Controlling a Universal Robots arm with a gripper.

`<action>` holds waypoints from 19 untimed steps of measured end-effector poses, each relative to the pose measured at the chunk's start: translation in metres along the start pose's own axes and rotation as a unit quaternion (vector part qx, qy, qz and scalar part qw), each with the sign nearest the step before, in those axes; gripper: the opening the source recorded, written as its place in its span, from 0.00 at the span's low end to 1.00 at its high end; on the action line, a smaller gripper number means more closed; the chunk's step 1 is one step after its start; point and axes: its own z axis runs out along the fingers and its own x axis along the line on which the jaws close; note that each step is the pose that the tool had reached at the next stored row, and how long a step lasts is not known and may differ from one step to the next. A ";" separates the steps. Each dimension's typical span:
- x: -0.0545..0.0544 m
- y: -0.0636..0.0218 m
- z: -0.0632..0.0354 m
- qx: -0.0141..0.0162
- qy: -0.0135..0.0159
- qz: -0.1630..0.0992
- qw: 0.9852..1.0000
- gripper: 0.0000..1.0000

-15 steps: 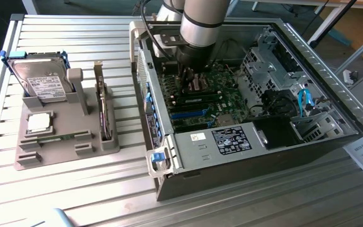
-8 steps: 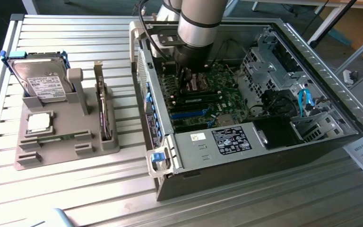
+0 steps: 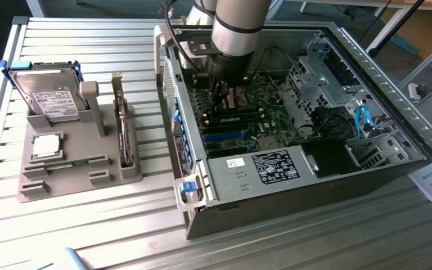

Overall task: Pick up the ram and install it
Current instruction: 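Press down the ram until it locks into place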

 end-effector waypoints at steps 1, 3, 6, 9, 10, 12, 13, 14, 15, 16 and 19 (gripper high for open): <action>0.000 0.0000 0.0001 0.000 0.000 0.000 1.000 0.11; 0.000 0.0000 0.0012 0.000 0.000 0.000 1.000 0.11; 0.000 0.0000 0.0025 0.000 0.000 0.000 1.000 0.11; 0.000 0.0001 0.0035 0.000 0.000 0.000 1.000 0.11; 0.000 0.0000 0.0036 0.000 0.000 0.000 1.000 0.11; 0.000 0.0001 0.0037 0.000 0.000 0.000 1.000 0.11; 0.000 0.0000 0.0041 0.000 0.000 0.000 1.000 0.11; 0.000 0.0000 0.0044 0.000 0.000 0.000 1.000 0.11; 0.000 0.0000 0.0046 0.000 0.000 0.000 1.000 0.11; 0.000 0.0001 0.0050 0.000 0.000 0.000 1.000 0.11; 0.000 0.0001 0.0054 0.000 0.000 0.000 1.000 0.11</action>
